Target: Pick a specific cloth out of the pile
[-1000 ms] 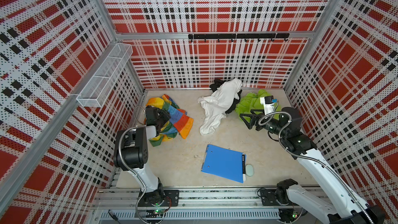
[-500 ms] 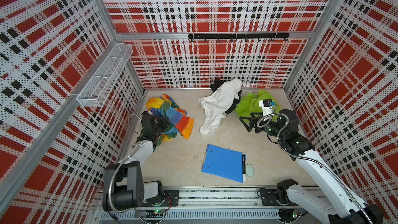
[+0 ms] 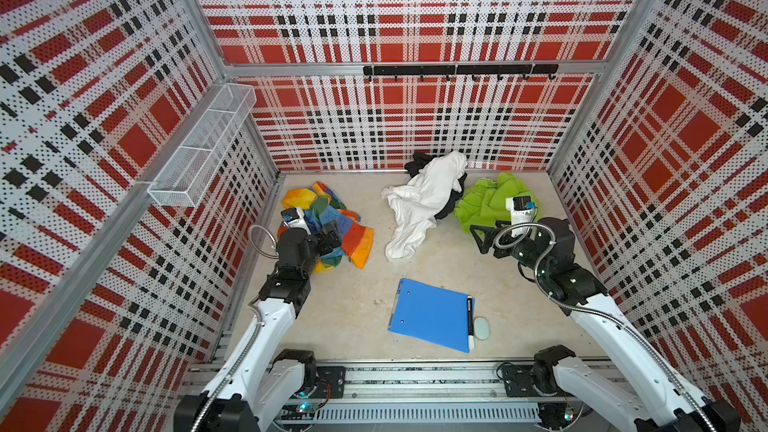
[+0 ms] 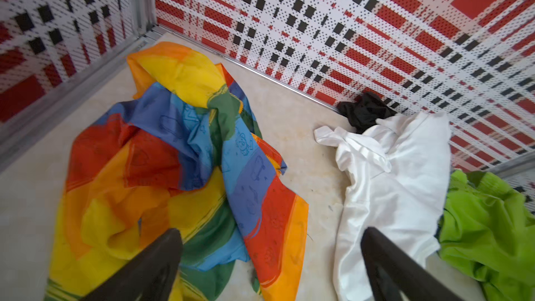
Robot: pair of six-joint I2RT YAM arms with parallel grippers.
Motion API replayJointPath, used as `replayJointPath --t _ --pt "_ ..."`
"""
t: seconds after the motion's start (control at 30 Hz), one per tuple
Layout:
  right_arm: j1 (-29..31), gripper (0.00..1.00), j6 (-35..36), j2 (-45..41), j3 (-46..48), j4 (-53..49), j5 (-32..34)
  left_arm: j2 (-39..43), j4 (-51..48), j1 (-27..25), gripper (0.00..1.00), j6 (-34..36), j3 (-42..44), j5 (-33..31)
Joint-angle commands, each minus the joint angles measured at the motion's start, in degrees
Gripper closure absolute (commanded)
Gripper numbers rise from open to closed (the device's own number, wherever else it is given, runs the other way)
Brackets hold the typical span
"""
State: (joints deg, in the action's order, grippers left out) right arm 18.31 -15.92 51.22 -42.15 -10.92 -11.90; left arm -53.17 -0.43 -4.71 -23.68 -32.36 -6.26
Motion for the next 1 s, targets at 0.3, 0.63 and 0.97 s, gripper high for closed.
replayJointPath --t 0.3,0.63,0.97 --pt "-0.06 0.0 2.07 -2.54 7.1 4.34 21.19 -4.21 10.61 2.82 0.01 9.24 4.93 -10.79" --pt "-3.83 0.0 6.96 0.11 10.05 10.77 24.41 -11.69 33.13 1.28 0.01 20.82 14.11 -7.71" --pt "-10.06 0.0 7.77 8.34 15.38 26.31 25.38 -25.02 56.86 1.53 0.01 26.61 17.07 -1.68"
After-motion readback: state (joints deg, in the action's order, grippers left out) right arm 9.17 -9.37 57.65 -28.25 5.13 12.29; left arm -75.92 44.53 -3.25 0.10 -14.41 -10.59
